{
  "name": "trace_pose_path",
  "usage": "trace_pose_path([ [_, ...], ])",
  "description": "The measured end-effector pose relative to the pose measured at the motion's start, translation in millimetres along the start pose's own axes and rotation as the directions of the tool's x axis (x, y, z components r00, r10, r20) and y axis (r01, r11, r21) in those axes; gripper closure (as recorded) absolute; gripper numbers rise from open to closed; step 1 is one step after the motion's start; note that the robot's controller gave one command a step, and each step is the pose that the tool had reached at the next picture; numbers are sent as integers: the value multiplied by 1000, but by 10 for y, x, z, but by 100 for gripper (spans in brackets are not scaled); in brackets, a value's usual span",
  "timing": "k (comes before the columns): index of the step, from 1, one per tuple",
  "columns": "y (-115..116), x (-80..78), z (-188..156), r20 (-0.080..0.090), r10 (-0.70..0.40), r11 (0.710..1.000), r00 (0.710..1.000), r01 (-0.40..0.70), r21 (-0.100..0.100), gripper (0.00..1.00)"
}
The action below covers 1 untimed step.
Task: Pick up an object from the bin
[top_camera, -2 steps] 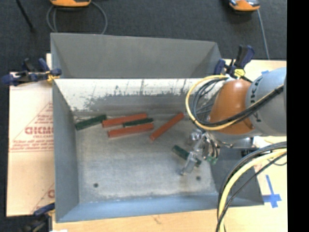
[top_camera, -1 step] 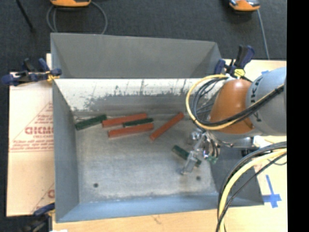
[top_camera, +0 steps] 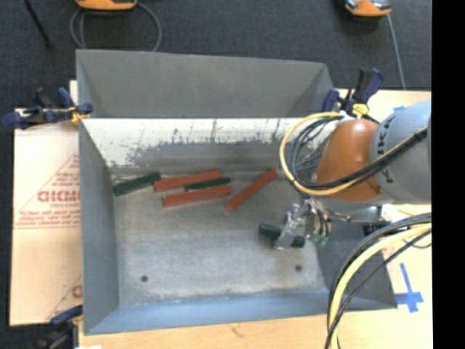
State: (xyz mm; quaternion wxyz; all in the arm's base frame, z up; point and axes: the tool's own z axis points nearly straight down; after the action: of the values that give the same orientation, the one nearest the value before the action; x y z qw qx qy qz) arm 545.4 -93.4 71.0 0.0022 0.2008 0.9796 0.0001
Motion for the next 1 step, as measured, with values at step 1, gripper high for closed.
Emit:
trace_pose_path([
  [1, 0, -13, -85, 1, -1, 1000, 1000, 1, -1, 100],
])
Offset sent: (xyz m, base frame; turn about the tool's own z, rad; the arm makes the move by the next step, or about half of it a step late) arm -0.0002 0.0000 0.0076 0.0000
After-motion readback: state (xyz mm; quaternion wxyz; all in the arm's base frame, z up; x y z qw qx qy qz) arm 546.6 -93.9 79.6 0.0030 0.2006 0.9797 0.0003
